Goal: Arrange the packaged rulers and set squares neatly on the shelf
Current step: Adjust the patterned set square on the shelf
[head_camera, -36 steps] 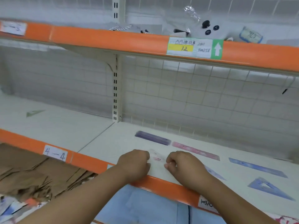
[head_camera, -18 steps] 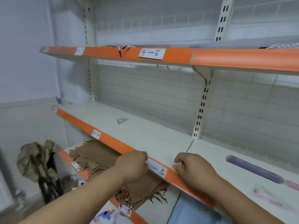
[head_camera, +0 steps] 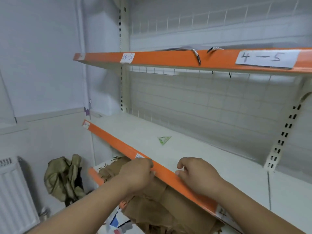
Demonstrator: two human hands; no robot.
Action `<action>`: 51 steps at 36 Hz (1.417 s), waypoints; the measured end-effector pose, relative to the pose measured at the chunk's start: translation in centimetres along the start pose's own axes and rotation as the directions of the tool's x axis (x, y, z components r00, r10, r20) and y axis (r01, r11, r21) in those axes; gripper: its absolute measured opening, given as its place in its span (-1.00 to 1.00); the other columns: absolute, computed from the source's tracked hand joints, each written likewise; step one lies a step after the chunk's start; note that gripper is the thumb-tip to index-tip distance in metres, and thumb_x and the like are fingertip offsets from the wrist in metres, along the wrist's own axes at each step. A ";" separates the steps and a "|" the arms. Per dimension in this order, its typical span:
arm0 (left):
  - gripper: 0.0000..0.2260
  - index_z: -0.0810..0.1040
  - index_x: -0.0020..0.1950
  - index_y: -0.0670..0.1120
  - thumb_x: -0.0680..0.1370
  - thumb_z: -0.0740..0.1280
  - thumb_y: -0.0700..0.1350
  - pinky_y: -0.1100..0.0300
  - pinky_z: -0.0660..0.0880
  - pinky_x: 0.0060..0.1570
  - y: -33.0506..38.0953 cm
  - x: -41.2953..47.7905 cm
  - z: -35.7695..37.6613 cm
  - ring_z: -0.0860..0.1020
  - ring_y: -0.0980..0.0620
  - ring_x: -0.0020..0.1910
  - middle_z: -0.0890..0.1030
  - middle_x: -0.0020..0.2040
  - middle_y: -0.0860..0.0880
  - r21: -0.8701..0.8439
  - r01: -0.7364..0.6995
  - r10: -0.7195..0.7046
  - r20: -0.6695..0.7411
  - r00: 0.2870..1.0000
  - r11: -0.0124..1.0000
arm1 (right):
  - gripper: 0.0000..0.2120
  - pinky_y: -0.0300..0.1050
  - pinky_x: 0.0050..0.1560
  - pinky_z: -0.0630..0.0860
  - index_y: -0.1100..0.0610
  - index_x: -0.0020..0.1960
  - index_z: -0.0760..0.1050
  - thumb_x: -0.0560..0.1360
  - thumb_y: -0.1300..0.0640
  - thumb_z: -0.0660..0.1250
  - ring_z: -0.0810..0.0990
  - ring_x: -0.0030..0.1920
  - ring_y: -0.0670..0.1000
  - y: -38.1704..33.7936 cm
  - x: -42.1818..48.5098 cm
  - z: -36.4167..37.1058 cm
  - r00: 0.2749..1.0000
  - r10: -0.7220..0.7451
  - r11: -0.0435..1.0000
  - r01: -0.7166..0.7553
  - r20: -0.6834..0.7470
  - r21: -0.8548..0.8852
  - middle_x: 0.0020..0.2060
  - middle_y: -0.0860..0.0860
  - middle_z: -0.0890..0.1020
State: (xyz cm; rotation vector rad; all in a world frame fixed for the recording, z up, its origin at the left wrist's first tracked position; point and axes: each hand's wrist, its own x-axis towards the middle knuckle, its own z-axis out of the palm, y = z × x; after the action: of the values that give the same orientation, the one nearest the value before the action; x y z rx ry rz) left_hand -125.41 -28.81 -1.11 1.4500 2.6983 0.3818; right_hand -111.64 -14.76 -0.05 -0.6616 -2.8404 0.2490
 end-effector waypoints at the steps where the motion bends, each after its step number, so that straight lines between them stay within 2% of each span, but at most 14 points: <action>1: -0.78 0.49 0.16 -0.05 0.64 0.16 0.02 0.12 0.49 0.05 -0.5 0.8 -0.1 0.52 -0.02 0.11 0.57 0.10 -0.03 0.002 0.003 -0.003 0.000 1.000 1.000 | -0.72 -0.17 -0.01 0.37 -0.02 0.22 0.46 0.57 -0.10 0.19 0.49 0.15 -0.03 0.0 1.1 0.1 1.000 -0.003 1.000 0.003 -0.002 -0.004 0.10 -0.08 0.56; 5: -0.79 0.50 0.09 -0.08 0.63 0.15 -0.01 0.14 0.45 -0.03 -2.2 4.1 -0.5 0.51 -0.02 0.07 0.56 0.10 -0.05 0.048 0.008 -0.008 -0.009 1.000 0.999 | -0.74 -0.17 -0.06 0.34 0.00 0.21 0.47 0.59 -0.07 0.19 0.50 0.13 -0.02 0.5 5.6 0.8 1.000 0.002 1.000 -0.002 -0.004 -0.005 0.09 -0.07 0.57; 13: -0.84 0.44 0.10 -0.06 0.63 0.14 -0.04 0.12 0.46 0.07 -5.3 10.8 -1.3 0.49 -0.02 0.12 0.54 0.11 -0.05 0.072 0.056 -0.056 -0.008 0.998 0.996 | -0.75 -0.17 0.00 0.37 -0.01 0.20 0.48 0.59 -0.05 0.18 0.49 0.17 0.00 2.3 14.9 2.8 0.999 0.027 0.999 -0.026 0.028 -0.025 0.13 -0.05 0.56; 18: -0.70 0.46 0.29 -0.10 0.64 0.13 -0.01 0.11 0.45 0.13 -7.0 13.9 -0.8 0.47 -0.03 0.21 0.53 0.20 -0.05 0.082 0.054 -0.057 0.031 0.998 0.995 | -0.77 -0.18 0.02 0.40 -0.01 0.17 0.50 0.59 0.00 0.17 0.51 0.16 -0.01 3.5 18.6 4.5 0.997 0.069 0.997 -0.067 0.045 -0.029 0.12 -0.05 0.57; 25: -0.69 0.44 0.32 -0.04 0.63 0.12 0.01 0.12 0.41 0.18 -9.4 17.8 -0.6 0.43 -0.01 0.27 0.50 0.26 -0.02 0.075 0.009 -0.014 0.061 0.998 0.997 | -0.76 -0.19 -0.03 0.41 0.04 0.14 0.52 0.59 0.09 0.11 0.54 0.10 0.00 4.7 22.7 6.6 0.994 0.101 0.992 -0.098 0.034 -0.084 0.09 0.00 0.57; 28: -0.68 0.42 0.34 -0.03 0.63 0.12 0.01 0.13 0.41 0.20 -10.6 19.3 -0.6 0.42 -0.01 0.29 0.49 0.28 -0.02 0.090 -0.026 0.019 0.077 0.997 0.996 | -0.75 -0.17 0.07 0.44 0.01 0.20 0.49 0.59 0.11 0.12 0.53 0.14 0.02 4.9 24.0 7.4 0.989 0.140 0.989 -0.137 0.047 -0.063 0.13 0.01 0.51; 32: -0.67 0.39 0.38 -0.01 0.64 0.12 0.03 0.15 0.39 0.20 -12.2 21.3 -1.1 0.42 0.00 0.30 0.48 0.29 -0.02 0.095 -0.082 0.073 0.096 0.993 0.992 | -0.67 -0.12 0.16 0.44 -0.03 0.32 0.42 0.57 0.10 0.18 0.45 0.22 0.08 4.7 25.4 8.1 0.969 0.140 0.989 -0.129 0.205 -0.067 0.12 0.04 0.37; 35: -0.66 0.38 0.39 -0.02 0.65 0.11 0.03 0.16 0.39 0.20 -13.1 22.8 -1.5 0.43 0.00 0.29 0.48 0.29 -0.02 0.090 -0.119 0.110 0.099 0.989 0.989 | -0.74 -0.11 0.13 0.44 0.01 0.21 0.49 0.57 0.04 0.16 0.46 0.16 0.12 4.5 26.0 8.0 0.946 0.170 0.983 -0.143 0.277 -0.116 0.01 0.04 0.30; 40: -0.65 0.36 0.41 0.00 0.65 0.11 0.04 0.16 0.36 0.24 -13.6 24.5 -1.3 0.41 0.01 0.32 0.47 0.32 -0.01 0.071 -0.173 0.162 0.133 0.978 0.982 | -0.76 -0.16 0.06 0.46 0.13 0.10 0.55 0.52 0.09 0.20 0.47 0.14 0.10 4.2 26.7 7.4 0.929 0.244 0.967 -0.213 0.279 -0.138 0.05 0.06 0.39; 44: -0.65 0.37 0.41 0.00 0.64 0.12 0.04 0.17 0.37 0.26 -13.5 25.3 -0.9 0.42 0.01 0.32 0.47 0.33 0.00 0.051 -0.206 0.197 0.142 0.970 0.977 | -0.85 -0.21 -0.03 0.40 0.04 -0.18 0.50 0.48 -0.02 0.30 0.40 -0.02 0.00 3.8 27.1 7.3 0.909 0.313 0.949 -0.290 0.277 -0.120 -0.10 -0.04 0.32; 45: -0.65 0.38 0.41 0.00 0.64 0.12 0.04 0.17 0.38 0.25 -13.5 25.5 -0.9 0.43 0.01 0.32 0.48 0.33 0.00 0.046 -0.214 0.205 0.144 0.968 0.976 | -0.88 -0.21 0.01 0.40 0.02 -0.14 0.50 0.48 -0.02 0.31 0.39 0.01 0.00 3.9 27.1 7.3 0.907 0.320 0.947 -0.301 0.272 -0.110 -0.07 -0.03 0.32; 46: -0.65 0.38 0.41 0.00 0.65 0.12 0.04 0.17 0.38 0.25 -13.4 25.7 -0.9 0.43 0.01 0.31 0.48 0.32 0.00 0.043 -0.223 0.214 0.148 0.966 0.974 | -0.85 -0.21 0.07 0.41 0.02 0.01 0.52 0.48 0.00 0.32 0.40 0.08 0.01 4.0 27.1 7.3 0.911 0.314 0.949 -0.303 0.268 -0.084 0.00 -0.01 0.33; 48: -0.65 0.38 0.41 -0.01 0.65 0.12 0.04 0.15 0.39 0.25 -13.4 26.0 -0.9 0.43 0.00 0.31 0.49 0.32 -0.01 0.046 -0.237 0.227 0.153 0.962 0.971 | -0.52 -0.18 0.25 0.40 -0.03 0.36 0.36 0.46 0.06 0.36 0.35 0.29 0.03 4.5 26.9 7.1 0.889 0.334 0.936 -0.353 0.314 0.004 0.20 0.00 0.33; 51: -0.64 0.37 0.42 0.00 0.65 0.11 0.04 0.14 0.39 0.26 -13.3 26.5 -0.7 0.42 0.00 0.32 0.47 0.33 0.00 0.053 -0.246 0.235 0.156 0.959 0.968 | -0.24 -0.08 0.38 0.32 -0.11 0.52 0.11 0.43 0.06 0.43 0.28 0.39 0.03 5.0 26.8 6.6 0.858 0.323 0.934 -0.358 0.399 0.013 0.36 -0.05 0.29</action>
State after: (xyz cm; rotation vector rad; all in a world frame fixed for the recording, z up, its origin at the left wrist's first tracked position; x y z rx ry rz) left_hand -151.14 -14.11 -1.85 1.7581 2.4501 0.1790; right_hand -134.63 1.01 -2.98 -1.2228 -3.0339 0.6249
